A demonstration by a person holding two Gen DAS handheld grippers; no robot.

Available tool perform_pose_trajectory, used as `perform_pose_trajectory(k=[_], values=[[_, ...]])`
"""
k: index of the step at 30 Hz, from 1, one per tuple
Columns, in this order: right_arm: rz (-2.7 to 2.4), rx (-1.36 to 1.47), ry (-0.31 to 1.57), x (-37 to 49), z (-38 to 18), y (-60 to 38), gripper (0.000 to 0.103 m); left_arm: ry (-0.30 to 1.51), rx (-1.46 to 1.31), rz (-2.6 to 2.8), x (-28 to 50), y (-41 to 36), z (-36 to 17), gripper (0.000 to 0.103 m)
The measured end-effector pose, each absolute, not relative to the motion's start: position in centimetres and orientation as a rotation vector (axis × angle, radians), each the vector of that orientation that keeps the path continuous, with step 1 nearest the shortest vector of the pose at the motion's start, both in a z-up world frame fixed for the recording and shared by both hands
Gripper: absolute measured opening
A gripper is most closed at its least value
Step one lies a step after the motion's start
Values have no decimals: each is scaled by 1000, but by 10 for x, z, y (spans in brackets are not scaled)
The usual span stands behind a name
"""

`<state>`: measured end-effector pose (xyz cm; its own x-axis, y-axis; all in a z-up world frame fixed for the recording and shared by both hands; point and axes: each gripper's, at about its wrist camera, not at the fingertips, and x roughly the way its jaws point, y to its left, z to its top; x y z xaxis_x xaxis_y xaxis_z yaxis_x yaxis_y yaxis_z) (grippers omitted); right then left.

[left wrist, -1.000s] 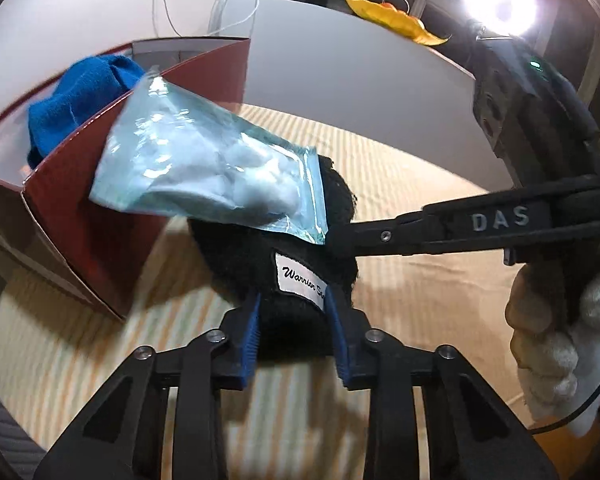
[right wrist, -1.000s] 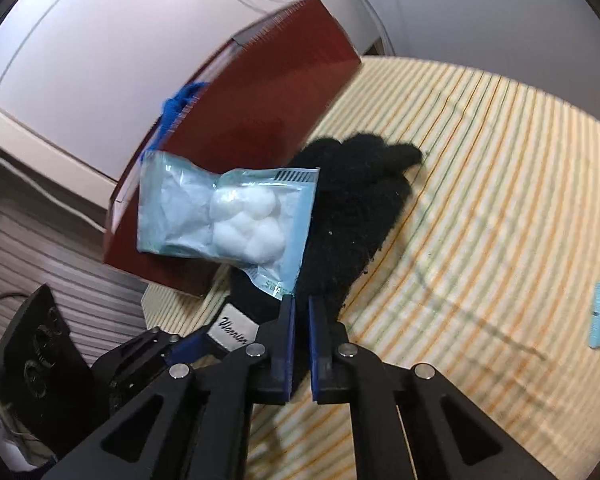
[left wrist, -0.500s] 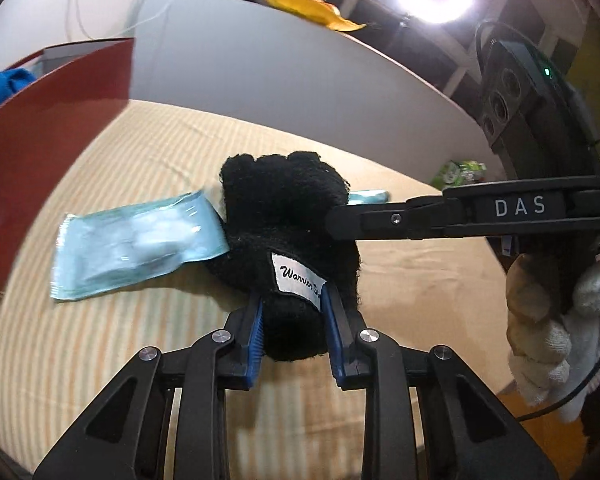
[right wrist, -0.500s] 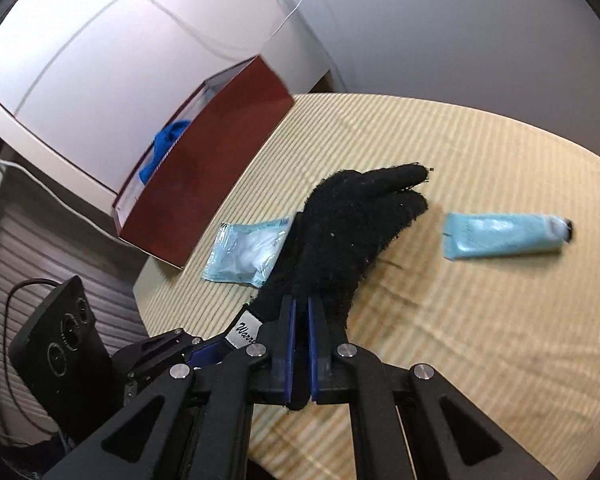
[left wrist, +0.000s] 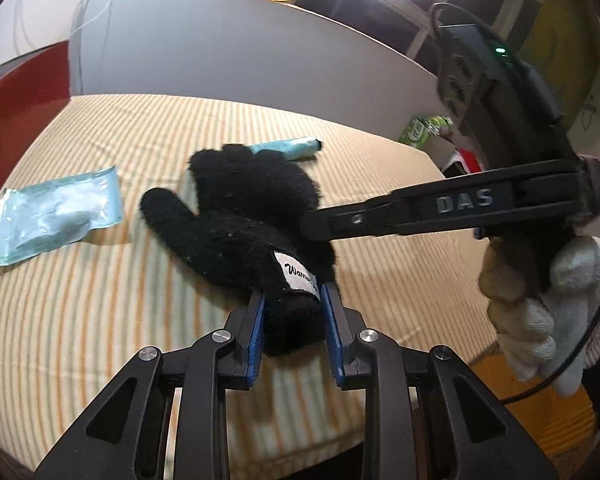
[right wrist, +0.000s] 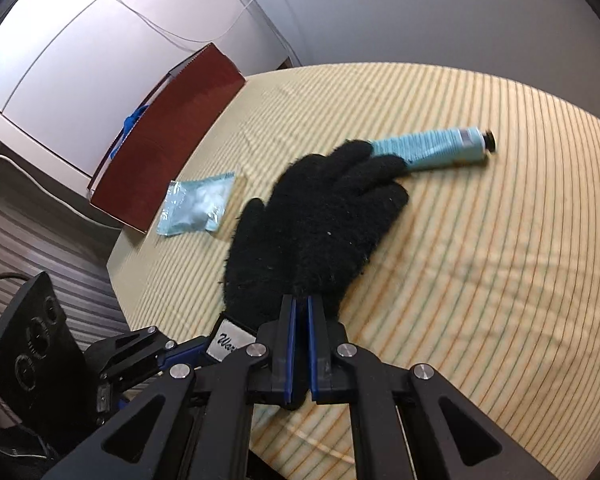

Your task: Organize soft objects

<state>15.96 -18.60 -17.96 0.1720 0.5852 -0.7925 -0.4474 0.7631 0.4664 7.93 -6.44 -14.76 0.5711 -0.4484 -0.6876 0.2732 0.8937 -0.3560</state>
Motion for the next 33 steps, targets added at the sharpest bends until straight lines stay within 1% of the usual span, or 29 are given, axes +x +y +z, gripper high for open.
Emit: perform_pose_trajectory(k=[2, 3, 6, 11, 14, 17, 18, 19, 21, 22, 24, 25, 26, 33], values=[[734, 131, 1189, 155, -180, -188, 5, 864, -214, -443, 75, -66, -146, 25], [732, 127, 1185, 152, -180, -189, 5, 864, -215, -447, 74, -66, -145, 22], [738, 145, 1165, 144, -172, -193, 5, 853, -231, -455, 68, -62, -142, 20], [738, 116, 1119, 135, -155, -191, 5, 819, -232, -471, 66, -59, -128, 19], [719, 79, 1114, 133, -155, -190, 5, 849, -218, -490, 66, -62, -132, 19], [685, 51, 1130, 132, -162, -196, 5, 887, -214, -499, 62, -62, -139, 23], [671, 40, 1134, 132, -164, -199, 5, 905, -213, -508, 62, -62, -141, 28], [659, 25, 1133, 132, -167, -201, 5, 914, -212, -512, 61, -62, -142, 32], [657, 7, 1138, 131, -171, -204, 6, 921, -202, -503, 57, -60, -145, 32], [648, 12, 1136, 131, -173, -205, 7, 926, -199, -503, 56, -58, -144, 32], [627, 16, 1132, 131, -174, -209, 13, 936, -200, -492, 54, -50, -143, 32], [619, 16, 1128, 130, -175, -210, 23, 934, -200, -481, 53, -45, -142, 32], [611, 22, 1116, 130, -173, -213, 29, 929, -199, -470, 52, -40, -141, 32], [641, 133, 1048, 135, -156, -218, 30, 886, -232, -371, 50, -2, -131, 32]])
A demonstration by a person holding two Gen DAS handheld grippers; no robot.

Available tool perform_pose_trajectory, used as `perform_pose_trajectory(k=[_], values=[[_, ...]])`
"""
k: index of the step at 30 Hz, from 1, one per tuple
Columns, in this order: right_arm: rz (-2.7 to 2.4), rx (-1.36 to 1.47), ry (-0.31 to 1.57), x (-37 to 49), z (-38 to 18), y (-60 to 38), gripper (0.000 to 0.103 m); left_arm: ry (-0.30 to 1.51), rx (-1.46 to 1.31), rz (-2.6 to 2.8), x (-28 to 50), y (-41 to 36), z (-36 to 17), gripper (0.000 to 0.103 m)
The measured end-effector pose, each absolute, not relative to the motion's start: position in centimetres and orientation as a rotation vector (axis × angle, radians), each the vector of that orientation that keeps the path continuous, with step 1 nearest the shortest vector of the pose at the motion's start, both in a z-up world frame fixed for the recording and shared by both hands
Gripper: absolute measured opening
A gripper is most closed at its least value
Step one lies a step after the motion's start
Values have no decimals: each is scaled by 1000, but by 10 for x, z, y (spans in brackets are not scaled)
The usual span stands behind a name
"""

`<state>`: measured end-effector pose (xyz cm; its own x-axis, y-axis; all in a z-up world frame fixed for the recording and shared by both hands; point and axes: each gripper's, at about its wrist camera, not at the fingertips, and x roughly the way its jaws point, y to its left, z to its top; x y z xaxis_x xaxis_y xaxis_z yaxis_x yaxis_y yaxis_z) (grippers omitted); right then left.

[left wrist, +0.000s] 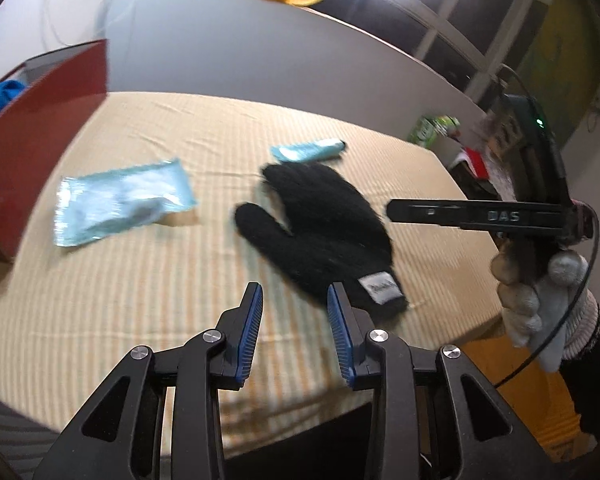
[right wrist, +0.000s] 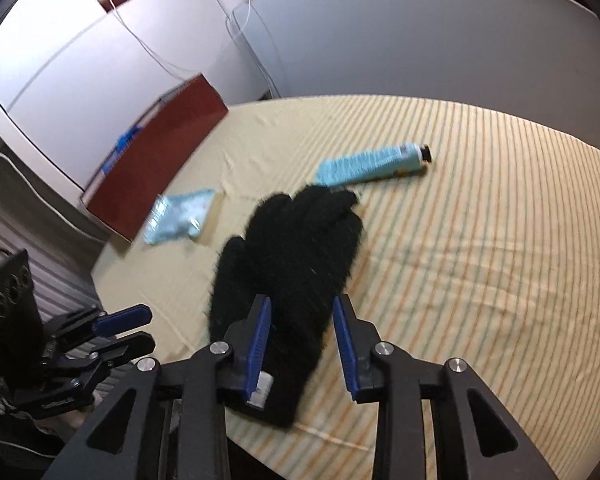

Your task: Organize soft objects

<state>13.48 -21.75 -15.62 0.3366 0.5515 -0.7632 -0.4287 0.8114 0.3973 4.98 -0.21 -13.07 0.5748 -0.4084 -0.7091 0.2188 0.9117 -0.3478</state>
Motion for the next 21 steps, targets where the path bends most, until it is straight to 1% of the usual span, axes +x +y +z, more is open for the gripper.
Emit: perform_pose_trajectory(k=[3, 7, 9, 10, 11, 12, 13, 16, 21], values=[[674, 173, 1033, 137, -150, -211, 30, 881, -245, -346, 48, 10, -130, 32], [681, 162, 1014, 137, -146, -198, 30, 870, -190, -294, 49, 24, -128, 32], [661, 147, 1012, 138, -146, -194, 34, 904, -201, -293, 53, 35, -130, 32], [651, 145, 1017, 139, -148, -194, 42, 916, -234, -294, 56, 41, -131, 34], [639, 148, 1023, 140, -150, -195, 46, 926, -248, -301, 57, 43, -132, 38], [635, 151, 1030, 141, -152, -196, 46, 936, -260, -311, 59, 44, -134, 48], [632, 159, 1044, 143, -155, -198, 46, 946, -275, -319, 61, 44, -135, 56], [632, 201, 1087, 147, -164, -206, 46, 972, -307, -359, 72, 35, -141, 57], [611, 226, 1100, 149, -170, -217, 46, 988, -322, -392, 90, 15, -147, 57]])
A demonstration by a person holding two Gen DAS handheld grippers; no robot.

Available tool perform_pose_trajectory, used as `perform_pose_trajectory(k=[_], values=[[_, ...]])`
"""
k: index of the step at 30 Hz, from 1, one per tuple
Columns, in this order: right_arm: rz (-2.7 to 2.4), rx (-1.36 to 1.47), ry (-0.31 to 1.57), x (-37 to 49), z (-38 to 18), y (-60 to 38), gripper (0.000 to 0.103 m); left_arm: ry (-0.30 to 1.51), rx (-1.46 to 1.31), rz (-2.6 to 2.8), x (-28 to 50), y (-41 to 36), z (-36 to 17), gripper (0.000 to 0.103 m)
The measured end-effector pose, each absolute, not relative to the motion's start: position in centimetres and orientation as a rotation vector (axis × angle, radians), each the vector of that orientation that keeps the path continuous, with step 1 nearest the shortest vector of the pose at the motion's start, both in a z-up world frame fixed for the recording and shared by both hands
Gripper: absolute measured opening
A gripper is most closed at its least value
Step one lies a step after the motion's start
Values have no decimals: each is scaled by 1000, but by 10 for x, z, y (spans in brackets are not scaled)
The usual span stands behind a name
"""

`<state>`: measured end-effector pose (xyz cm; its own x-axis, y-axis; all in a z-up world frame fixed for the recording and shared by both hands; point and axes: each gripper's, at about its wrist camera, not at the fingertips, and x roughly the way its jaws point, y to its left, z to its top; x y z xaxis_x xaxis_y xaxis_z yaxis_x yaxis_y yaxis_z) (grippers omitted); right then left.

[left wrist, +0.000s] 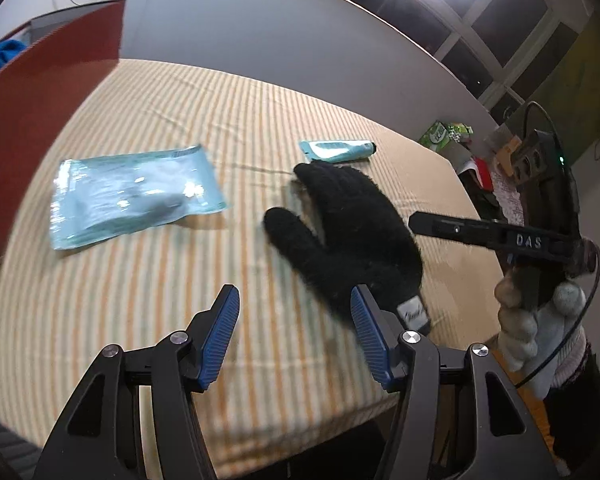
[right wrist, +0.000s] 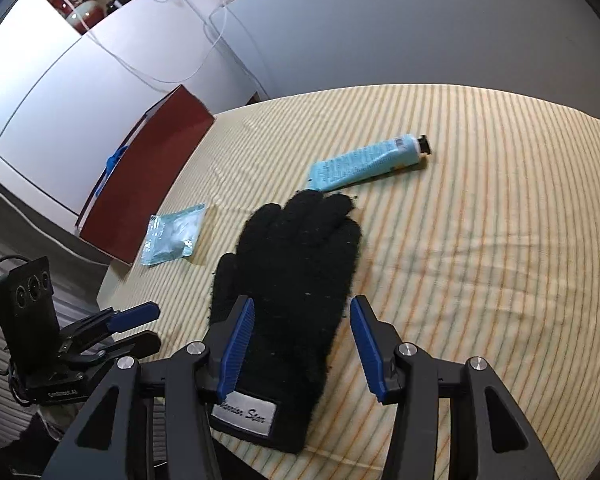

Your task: Organize soft objects

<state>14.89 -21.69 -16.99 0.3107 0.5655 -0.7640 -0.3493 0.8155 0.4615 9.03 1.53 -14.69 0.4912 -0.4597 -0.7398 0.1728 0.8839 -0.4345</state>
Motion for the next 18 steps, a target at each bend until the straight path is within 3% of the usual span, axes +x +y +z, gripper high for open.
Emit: perform_pose_trajectory(k=[14, 18], values=[[581, 284, 1100, 188, -159, -237, 46, 1010, -90, -274, 164, 55, -108, 57], [592, 330, 1104, 197, -157, -236, 46, 1056, -149, -249, 194, 72, -109, 57]])
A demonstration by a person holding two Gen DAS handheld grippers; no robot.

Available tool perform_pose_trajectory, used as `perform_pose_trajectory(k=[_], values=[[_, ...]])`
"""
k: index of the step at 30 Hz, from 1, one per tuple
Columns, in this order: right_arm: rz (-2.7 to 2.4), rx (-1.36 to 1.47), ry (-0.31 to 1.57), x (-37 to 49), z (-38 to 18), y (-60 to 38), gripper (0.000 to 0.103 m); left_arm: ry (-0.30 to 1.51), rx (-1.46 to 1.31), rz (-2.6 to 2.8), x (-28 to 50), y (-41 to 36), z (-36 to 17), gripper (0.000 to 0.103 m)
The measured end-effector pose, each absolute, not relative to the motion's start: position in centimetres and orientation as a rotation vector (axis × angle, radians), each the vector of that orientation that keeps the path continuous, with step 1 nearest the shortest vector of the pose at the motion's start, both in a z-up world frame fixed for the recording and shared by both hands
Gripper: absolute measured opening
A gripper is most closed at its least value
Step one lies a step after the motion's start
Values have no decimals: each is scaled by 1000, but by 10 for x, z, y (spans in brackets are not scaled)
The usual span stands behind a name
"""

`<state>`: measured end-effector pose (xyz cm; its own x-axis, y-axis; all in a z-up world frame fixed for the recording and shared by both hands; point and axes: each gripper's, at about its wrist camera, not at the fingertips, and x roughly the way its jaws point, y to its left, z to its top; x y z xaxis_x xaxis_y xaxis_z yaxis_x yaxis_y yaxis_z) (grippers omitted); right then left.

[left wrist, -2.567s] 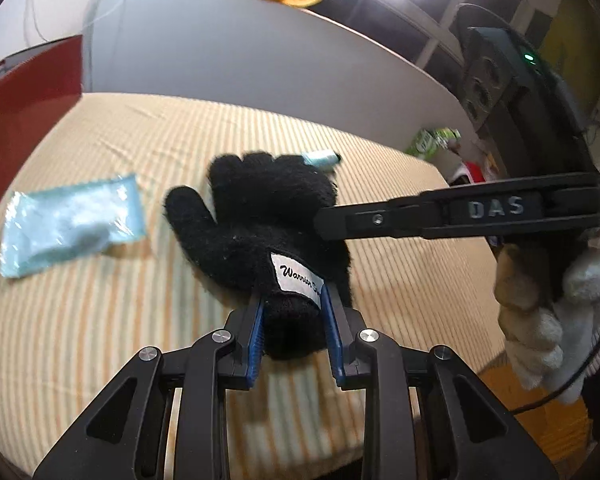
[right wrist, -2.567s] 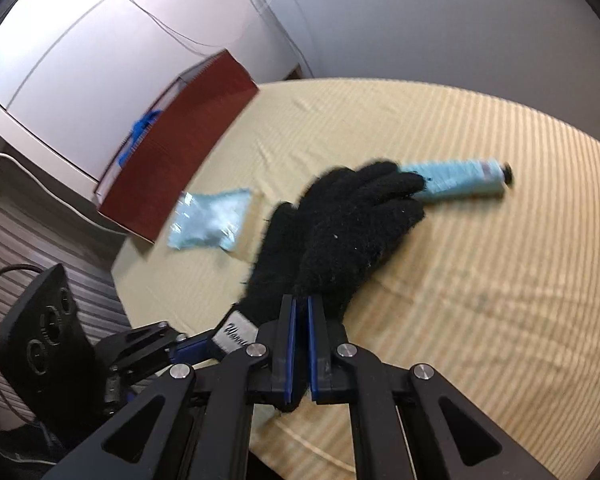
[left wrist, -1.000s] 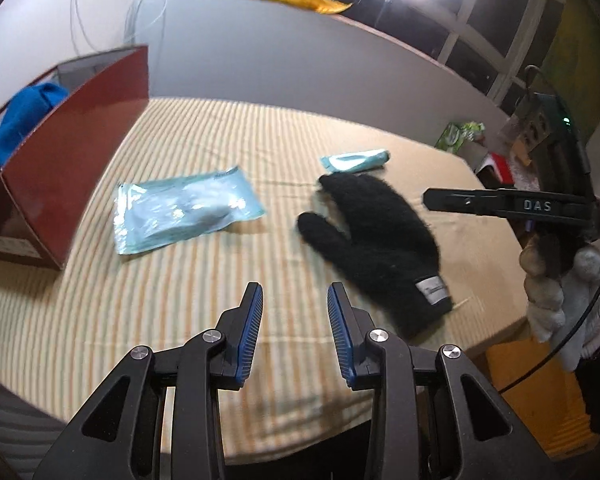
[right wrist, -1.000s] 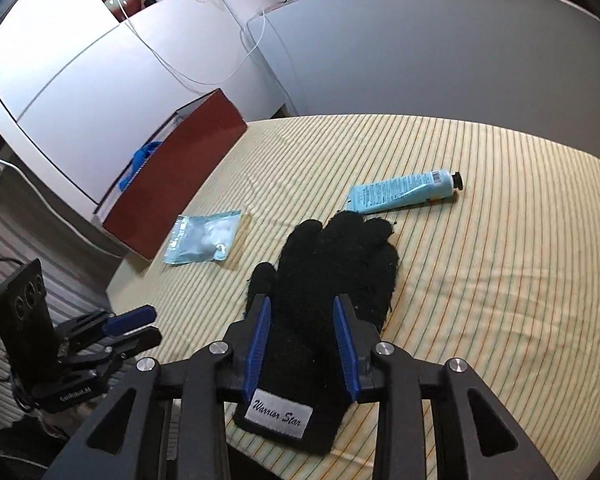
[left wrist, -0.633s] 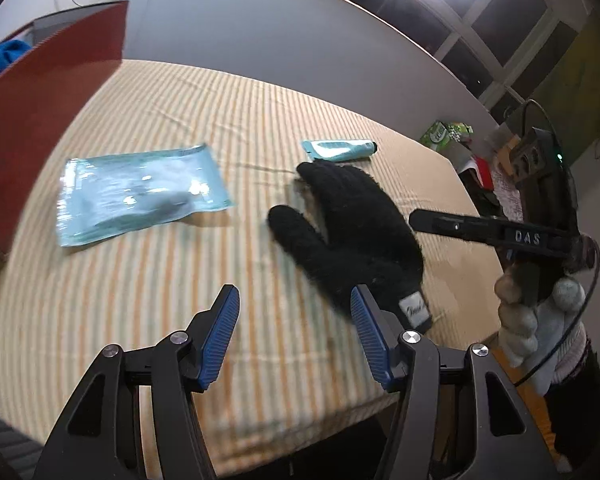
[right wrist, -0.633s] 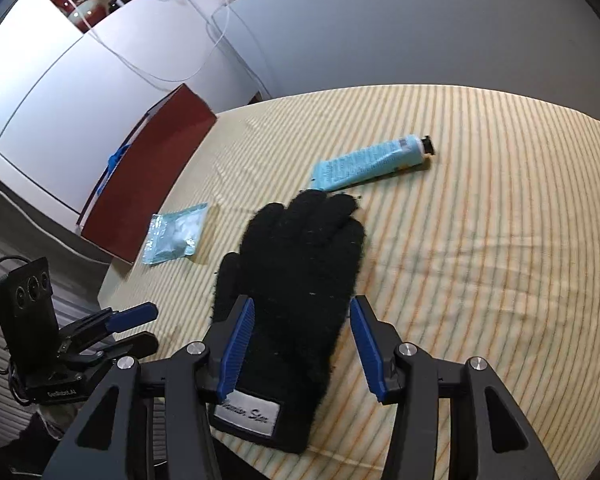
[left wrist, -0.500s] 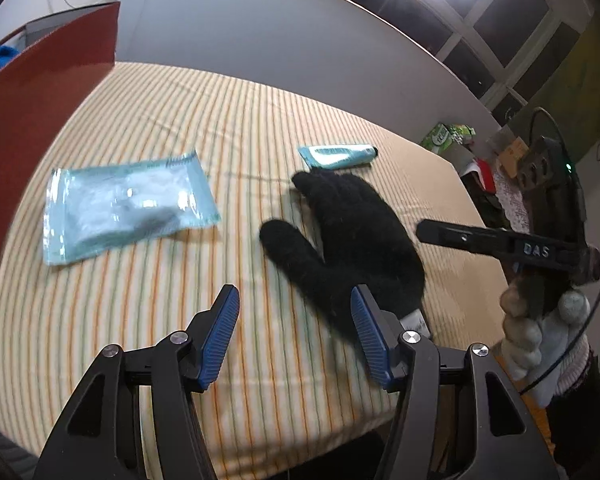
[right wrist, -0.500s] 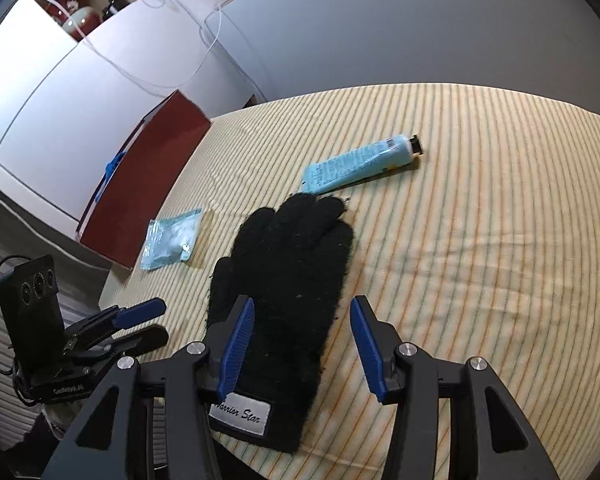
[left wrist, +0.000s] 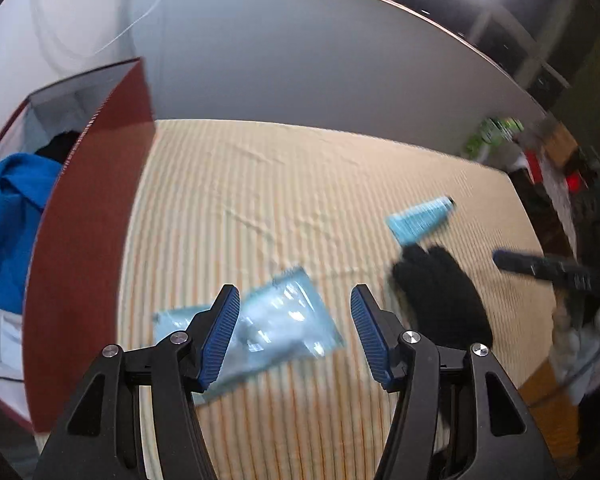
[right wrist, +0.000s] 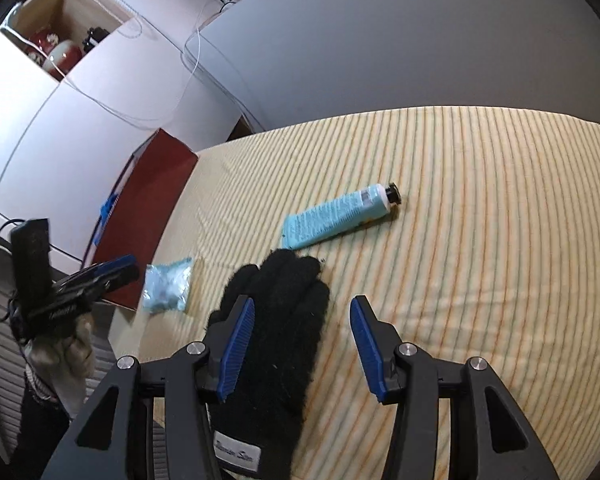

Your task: Organize soft objects

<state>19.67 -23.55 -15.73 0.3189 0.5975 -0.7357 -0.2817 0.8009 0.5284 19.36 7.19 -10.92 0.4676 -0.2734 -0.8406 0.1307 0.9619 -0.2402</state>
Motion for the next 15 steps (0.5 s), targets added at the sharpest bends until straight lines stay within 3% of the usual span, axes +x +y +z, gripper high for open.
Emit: perform_pose_trajectory(k=[15], values=[[623, 294, 1102, 196, -153, -222, 46, 1236, -217, -176, 240, 85, -156, 57]])
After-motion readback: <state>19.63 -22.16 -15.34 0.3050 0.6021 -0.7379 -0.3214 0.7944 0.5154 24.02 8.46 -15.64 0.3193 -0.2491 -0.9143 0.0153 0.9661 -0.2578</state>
